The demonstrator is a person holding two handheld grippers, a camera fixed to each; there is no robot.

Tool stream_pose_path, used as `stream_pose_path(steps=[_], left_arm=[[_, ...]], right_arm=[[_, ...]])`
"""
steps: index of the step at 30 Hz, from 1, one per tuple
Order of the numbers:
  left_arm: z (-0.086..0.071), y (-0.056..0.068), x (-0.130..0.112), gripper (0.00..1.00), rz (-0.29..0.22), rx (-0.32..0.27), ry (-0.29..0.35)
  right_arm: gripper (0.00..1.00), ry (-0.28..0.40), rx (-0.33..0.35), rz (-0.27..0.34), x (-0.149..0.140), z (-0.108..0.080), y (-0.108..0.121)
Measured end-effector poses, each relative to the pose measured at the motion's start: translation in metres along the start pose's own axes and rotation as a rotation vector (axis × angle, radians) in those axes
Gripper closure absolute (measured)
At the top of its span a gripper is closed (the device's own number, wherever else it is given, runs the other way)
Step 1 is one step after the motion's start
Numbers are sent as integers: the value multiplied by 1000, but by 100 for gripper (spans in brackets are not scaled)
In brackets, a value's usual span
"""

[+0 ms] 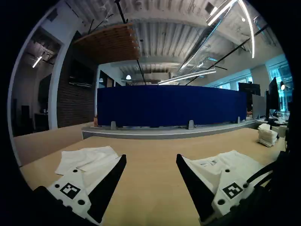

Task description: Fold towel

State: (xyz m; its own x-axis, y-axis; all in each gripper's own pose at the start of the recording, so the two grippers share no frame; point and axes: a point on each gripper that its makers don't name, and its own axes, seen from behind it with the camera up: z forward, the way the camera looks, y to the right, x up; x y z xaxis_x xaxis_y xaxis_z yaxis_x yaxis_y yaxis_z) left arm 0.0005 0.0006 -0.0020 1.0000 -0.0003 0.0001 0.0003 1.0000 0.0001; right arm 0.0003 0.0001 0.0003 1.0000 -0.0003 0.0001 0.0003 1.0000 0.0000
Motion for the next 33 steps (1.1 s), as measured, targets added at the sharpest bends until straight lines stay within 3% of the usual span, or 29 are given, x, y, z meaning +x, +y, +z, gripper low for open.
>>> stream_pose_path(steps=[23, 29, 33], left_arm=[[1, -3, 2, 1, 1, 13, -1], [0, -11, 40, 1, -7, 29, 12], [0, -10, 85, 1, -10, 20, 12]], right_arm=[[0, -1, -12, -2, 5, 0, 2], [0, 7, -16, 8, 47, -3, 2], [0, 1, -25, -14, 86, -7, 2]])
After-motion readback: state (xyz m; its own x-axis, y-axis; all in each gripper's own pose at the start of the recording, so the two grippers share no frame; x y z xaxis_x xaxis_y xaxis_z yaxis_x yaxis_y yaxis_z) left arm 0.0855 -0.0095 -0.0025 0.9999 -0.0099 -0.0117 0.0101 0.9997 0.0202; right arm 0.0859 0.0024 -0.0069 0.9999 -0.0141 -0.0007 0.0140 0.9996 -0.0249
